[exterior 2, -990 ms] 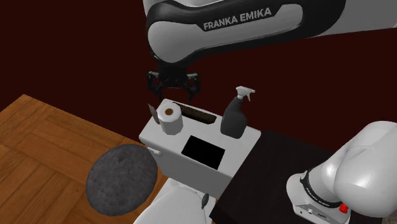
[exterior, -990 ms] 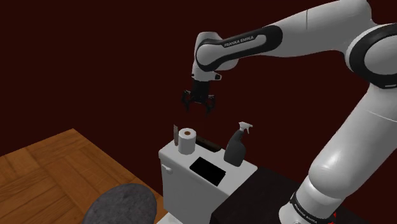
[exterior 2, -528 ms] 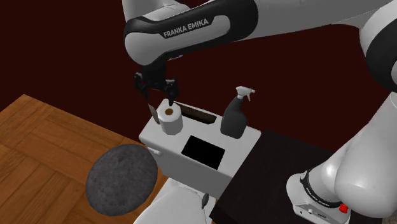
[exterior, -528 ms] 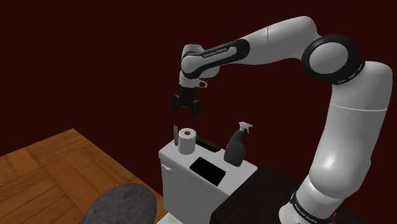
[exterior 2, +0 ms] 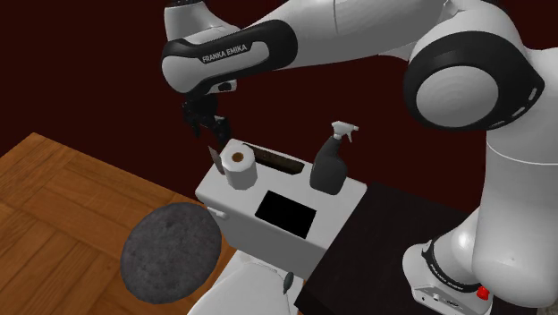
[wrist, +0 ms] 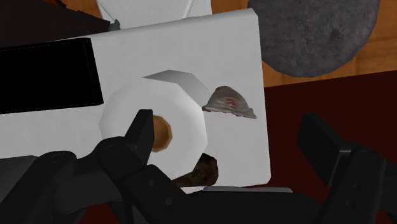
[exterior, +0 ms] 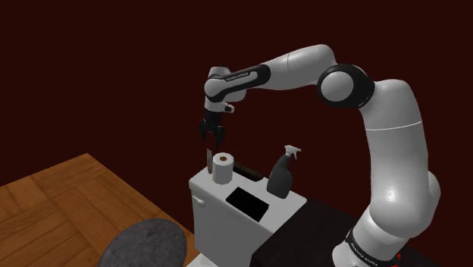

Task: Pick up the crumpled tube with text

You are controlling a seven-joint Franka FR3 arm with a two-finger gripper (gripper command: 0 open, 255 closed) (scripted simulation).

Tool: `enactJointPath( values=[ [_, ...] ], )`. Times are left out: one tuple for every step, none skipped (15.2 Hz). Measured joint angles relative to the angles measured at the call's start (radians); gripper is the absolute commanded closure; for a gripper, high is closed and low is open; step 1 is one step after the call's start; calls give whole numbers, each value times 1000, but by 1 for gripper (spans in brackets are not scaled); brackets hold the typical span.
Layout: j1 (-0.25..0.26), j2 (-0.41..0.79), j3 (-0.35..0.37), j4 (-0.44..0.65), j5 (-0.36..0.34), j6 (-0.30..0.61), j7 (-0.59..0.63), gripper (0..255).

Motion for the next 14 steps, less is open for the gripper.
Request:
enactJointPath(
  values=[
    [1, 15, -3, 5, 0, 9, 6, 0],
    [3, 22, -4, 0, 0, 21, 9, 0],
    [4, 30, -5, -2, 0, 32, 11, 0],
    [4, 36, -6, -9, 0, 44, 9, 0],
    [4, 41, -6, -11, -1, 52, 8, 0],
    [6, 52, -7, -10, -2, 61, 8, 0],
    [5, 56, -8, -15, -3, 69, 7, 0],
    [6, 59, -8, -16, -3, 73, 6, 0],
    [6, 60, -8, -17, -3, 75, 6, 255],
    [6, 60, -8, -17, -3, 76, 6, 255],
    [6, 60, -8, -18, -3, 76, 6, 255],
    [6, 60, -8, -18, -3, 77, 6, 255],
    [6, 60, -8, -18, -3, 77, 6, 255],
    [6, 60, -8, -18, -3, 77, 6, 255]
  ],
)
